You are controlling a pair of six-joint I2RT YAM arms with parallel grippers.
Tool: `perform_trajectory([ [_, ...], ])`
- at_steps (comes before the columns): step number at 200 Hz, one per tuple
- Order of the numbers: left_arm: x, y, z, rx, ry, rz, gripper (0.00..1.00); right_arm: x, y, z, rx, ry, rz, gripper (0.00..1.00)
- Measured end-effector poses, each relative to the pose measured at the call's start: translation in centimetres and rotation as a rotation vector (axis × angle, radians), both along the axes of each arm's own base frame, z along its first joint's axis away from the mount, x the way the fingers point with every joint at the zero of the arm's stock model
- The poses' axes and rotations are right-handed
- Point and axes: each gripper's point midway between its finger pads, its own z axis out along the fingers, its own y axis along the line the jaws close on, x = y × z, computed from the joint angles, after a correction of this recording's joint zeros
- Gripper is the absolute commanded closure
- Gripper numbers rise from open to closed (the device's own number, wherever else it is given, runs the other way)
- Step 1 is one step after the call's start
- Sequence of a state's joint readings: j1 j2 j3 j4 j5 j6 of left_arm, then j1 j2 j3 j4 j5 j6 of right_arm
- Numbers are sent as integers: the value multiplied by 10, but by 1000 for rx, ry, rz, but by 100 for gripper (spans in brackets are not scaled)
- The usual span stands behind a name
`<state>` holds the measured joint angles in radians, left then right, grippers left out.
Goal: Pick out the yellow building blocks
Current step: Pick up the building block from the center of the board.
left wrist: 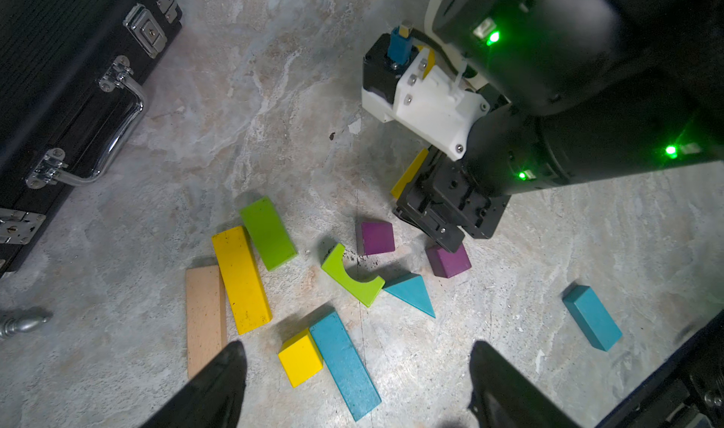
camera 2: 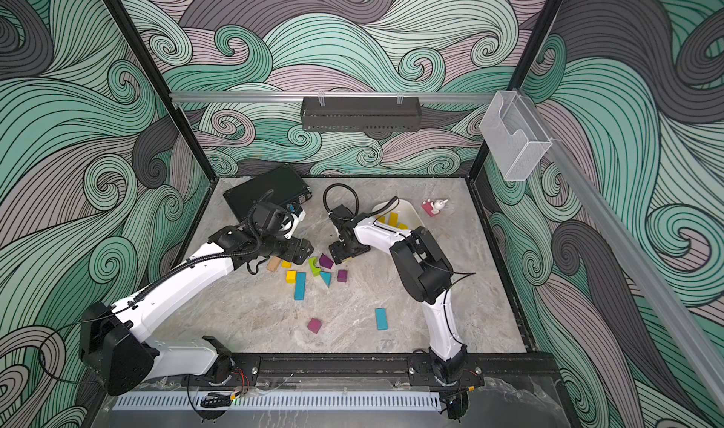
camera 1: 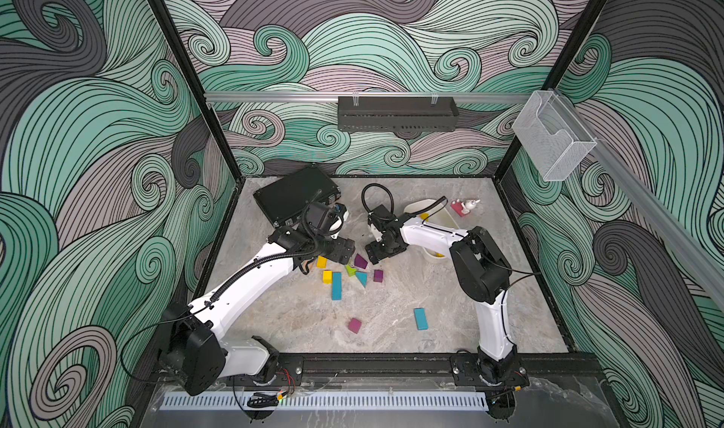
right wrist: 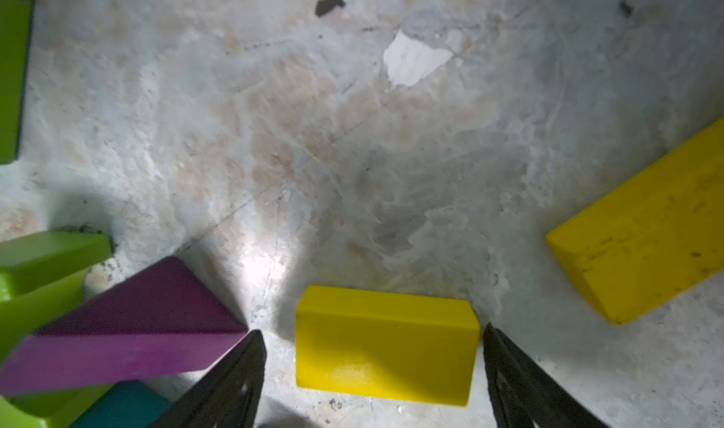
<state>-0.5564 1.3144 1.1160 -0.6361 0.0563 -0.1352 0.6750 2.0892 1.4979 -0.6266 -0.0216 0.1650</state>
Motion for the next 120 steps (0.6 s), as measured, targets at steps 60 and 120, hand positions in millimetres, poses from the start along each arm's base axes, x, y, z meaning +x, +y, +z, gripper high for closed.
perform_trajectory([
  [60,-1,-1,0,-22,13,-9,12,2,0,1,-27,-10,3,20],
  [120,-1,-1,1,-36,21,-11,12,3,-7,-5,-69,-15,6,26],
])
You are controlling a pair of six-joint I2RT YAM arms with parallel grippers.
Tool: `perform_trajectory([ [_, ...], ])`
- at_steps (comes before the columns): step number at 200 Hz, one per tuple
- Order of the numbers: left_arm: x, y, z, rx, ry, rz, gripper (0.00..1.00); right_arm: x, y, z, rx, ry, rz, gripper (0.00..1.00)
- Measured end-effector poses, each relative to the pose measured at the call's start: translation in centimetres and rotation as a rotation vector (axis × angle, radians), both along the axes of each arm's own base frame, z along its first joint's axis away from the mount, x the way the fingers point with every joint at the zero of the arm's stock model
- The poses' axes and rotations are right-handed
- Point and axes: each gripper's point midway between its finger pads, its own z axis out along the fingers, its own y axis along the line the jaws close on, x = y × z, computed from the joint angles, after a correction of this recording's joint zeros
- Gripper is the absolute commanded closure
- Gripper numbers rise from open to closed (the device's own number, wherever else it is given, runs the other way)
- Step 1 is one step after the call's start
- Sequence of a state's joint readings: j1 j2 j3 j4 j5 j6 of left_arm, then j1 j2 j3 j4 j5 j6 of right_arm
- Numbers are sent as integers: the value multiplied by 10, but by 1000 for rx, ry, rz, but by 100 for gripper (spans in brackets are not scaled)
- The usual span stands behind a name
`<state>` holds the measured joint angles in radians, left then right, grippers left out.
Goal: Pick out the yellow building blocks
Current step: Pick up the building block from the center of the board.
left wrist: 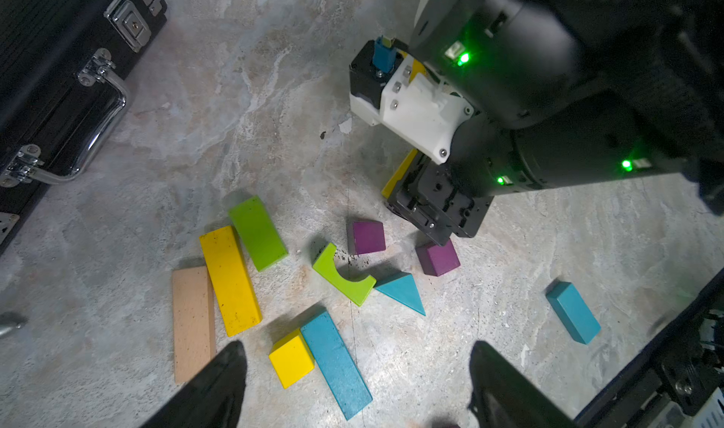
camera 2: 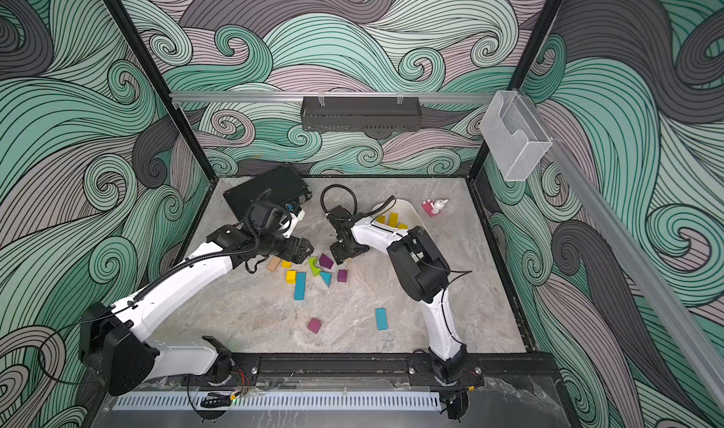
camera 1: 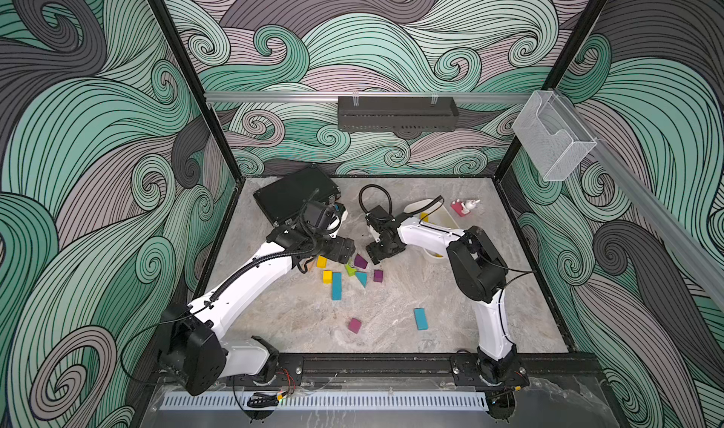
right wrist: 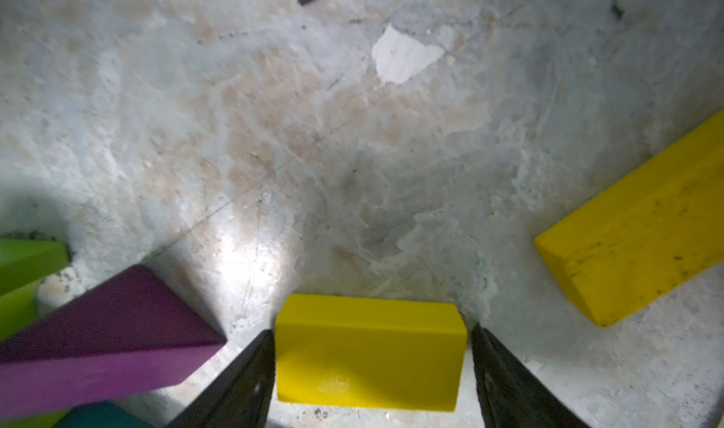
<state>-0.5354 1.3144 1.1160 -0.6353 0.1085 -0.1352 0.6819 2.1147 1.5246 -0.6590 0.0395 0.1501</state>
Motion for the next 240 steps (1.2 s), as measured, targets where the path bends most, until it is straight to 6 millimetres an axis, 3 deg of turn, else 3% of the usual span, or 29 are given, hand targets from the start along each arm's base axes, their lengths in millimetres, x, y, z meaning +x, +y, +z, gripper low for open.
perform_trajectory([
  [90,1,1,-2,-6,10,3,12,-1,-1,2,-18,-5,14,39],
  [167,1,2,-2,-11,13,8,12,-1,1,7,-16,-10,23,41],
  [240,2,2,-2,-10,13,11,12,3,5,53,46,-88,27,43],
])
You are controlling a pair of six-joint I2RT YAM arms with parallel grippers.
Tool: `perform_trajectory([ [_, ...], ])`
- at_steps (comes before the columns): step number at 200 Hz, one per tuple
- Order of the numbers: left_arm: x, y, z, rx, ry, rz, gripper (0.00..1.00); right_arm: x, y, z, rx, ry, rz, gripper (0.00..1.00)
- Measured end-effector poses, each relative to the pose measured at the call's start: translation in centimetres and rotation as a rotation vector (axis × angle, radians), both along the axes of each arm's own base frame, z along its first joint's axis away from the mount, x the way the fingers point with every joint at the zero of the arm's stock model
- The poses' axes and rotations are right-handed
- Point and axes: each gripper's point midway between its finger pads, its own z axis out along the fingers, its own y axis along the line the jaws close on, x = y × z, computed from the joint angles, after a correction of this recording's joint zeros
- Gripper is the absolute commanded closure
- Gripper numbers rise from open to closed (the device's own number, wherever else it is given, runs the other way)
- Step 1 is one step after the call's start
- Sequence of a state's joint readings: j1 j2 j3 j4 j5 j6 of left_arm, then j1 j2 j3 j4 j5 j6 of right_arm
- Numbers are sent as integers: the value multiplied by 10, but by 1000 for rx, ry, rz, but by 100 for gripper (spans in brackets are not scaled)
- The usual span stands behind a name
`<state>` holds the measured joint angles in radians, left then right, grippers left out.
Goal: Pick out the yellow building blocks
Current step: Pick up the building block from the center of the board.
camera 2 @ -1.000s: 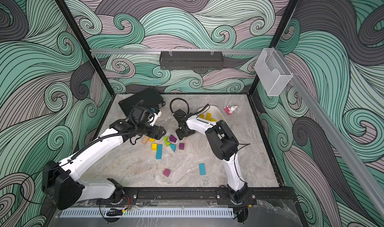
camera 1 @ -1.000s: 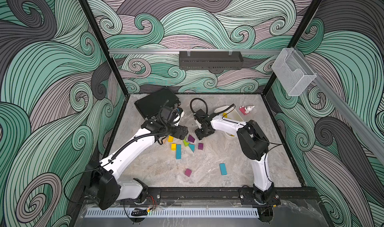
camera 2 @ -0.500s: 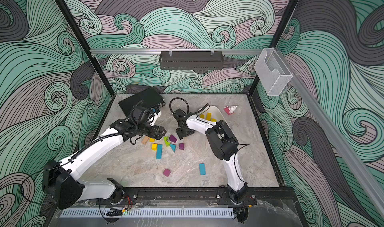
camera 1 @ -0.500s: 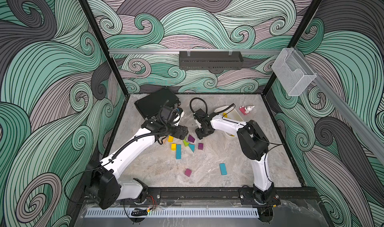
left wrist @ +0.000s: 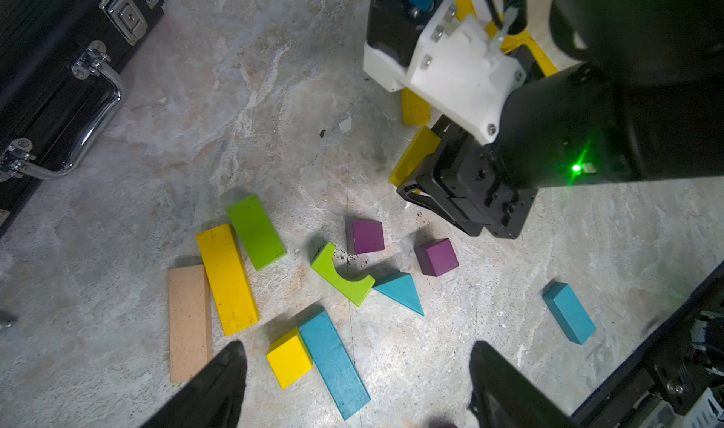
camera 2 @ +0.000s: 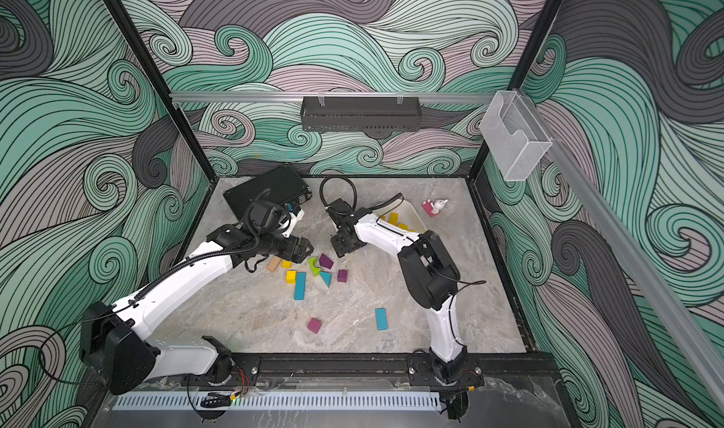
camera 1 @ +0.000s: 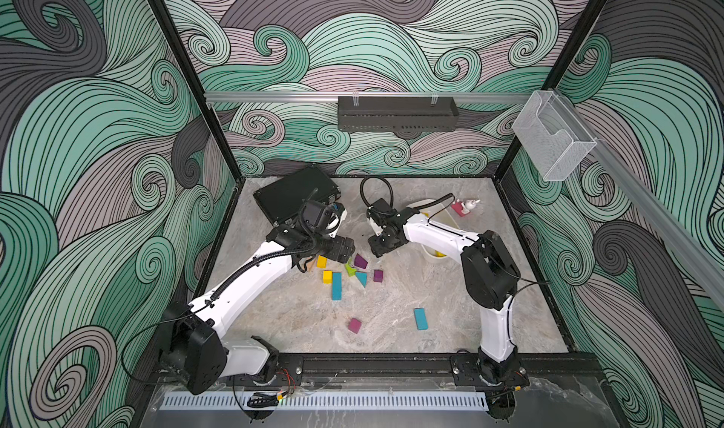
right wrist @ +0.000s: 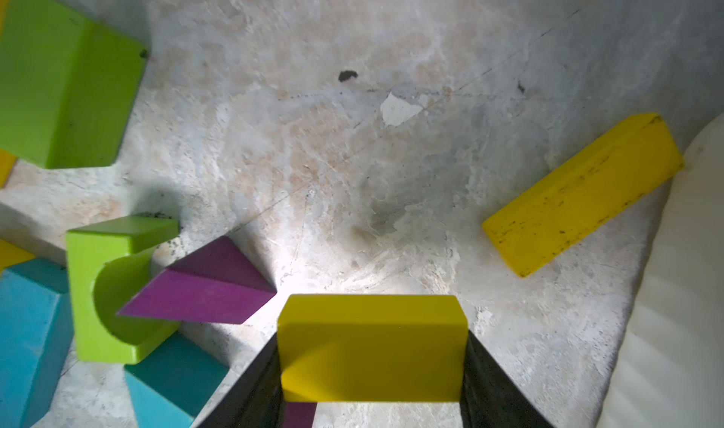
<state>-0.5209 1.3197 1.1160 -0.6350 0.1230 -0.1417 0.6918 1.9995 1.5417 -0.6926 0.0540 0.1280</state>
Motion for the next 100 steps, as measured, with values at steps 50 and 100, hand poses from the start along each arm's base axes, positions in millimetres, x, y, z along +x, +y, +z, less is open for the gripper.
perform_trajectory([
  [50,1,2,0,2,-1,7,12,1,1,21,25,-39,16,44],
  [100,3,0,-4,4,7,6,12,-1,-2,32,35,-58,24,44],
])
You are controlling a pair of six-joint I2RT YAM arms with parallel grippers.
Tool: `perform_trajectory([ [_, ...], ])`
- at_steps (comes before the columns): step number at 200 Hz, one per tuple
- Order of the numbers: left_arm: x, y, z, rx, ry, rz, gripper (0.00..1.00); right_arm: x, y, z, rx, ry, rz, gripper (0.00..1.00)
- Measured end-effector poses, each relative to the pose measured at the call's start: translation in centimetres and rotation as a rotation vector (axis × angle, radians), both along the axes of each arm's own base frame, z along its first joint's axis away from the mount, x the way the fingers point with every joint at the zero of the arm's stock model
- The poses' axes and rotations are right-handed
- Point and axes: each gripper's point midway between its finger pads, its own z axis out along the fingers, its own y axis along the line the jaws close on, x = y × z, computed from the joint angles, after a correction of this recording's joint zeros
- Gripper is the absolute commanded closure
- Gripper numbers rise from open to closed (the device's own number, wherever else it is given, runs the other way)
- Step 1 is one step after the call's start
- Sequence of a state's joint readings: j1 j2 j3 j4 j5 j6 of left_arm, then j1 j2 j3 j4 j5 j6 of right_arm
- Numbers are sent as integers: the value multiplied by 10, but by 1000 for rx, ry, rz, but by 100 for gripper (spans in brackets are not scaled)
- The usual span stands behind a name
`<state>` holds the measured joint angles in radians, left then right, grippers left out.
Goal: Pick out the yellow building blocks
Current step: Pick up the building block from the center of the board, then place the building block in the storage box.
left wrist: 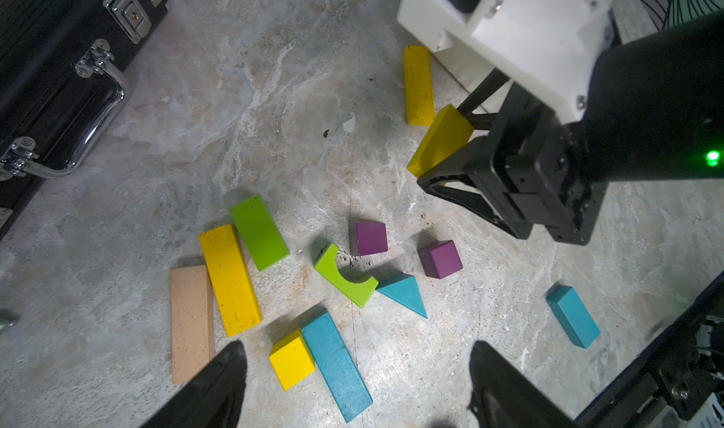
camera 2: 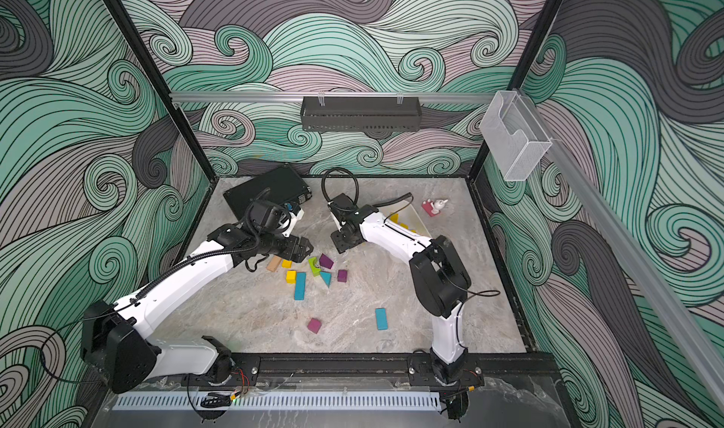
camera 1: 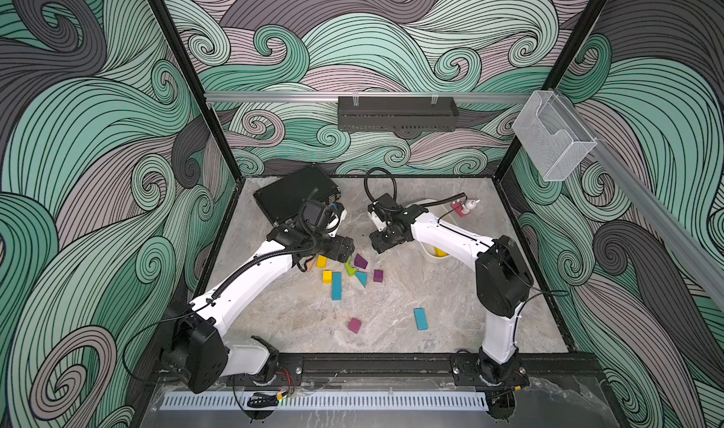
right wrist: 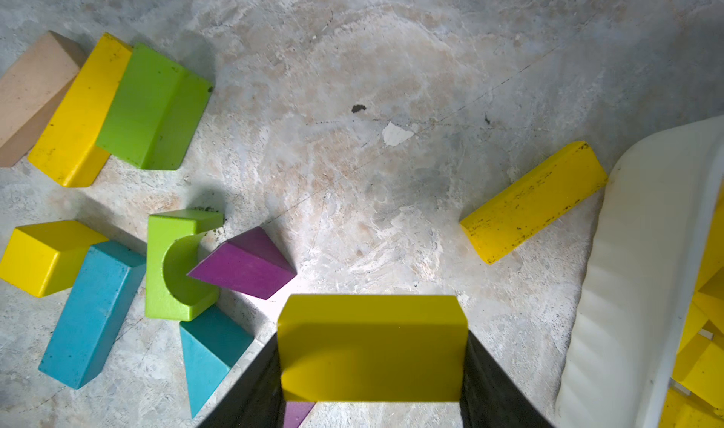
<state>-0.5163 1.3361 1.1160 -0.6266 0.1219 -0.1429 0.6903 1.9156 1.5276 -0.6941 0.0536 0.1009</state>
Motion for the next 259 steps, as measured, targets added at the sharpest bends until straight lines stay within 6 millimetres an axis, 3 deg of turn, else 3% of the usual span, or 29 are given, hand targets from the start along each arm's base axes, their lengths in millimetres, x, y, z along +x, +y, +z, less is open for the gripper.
perform_trajectory([
  [36,3,-6,-10,-5,37,-7,13,5,-7,11,11,-22,-4,44],
  [87,18,-25,-9,-50,76,-15,14,10,-34,21,17,-37,-54,45],
  [120,20,-32,-11,-79,110,-14,15,13,-65,17,2,-37,-120,45],
  [190,31,-51,-11,-123,143,-13,15,26,-160,-4,-8,-25,-379,43],
  [259,48,-91,-11,-162,159,-57,15,42,-197,-4,-2,-53,-504,43],
])
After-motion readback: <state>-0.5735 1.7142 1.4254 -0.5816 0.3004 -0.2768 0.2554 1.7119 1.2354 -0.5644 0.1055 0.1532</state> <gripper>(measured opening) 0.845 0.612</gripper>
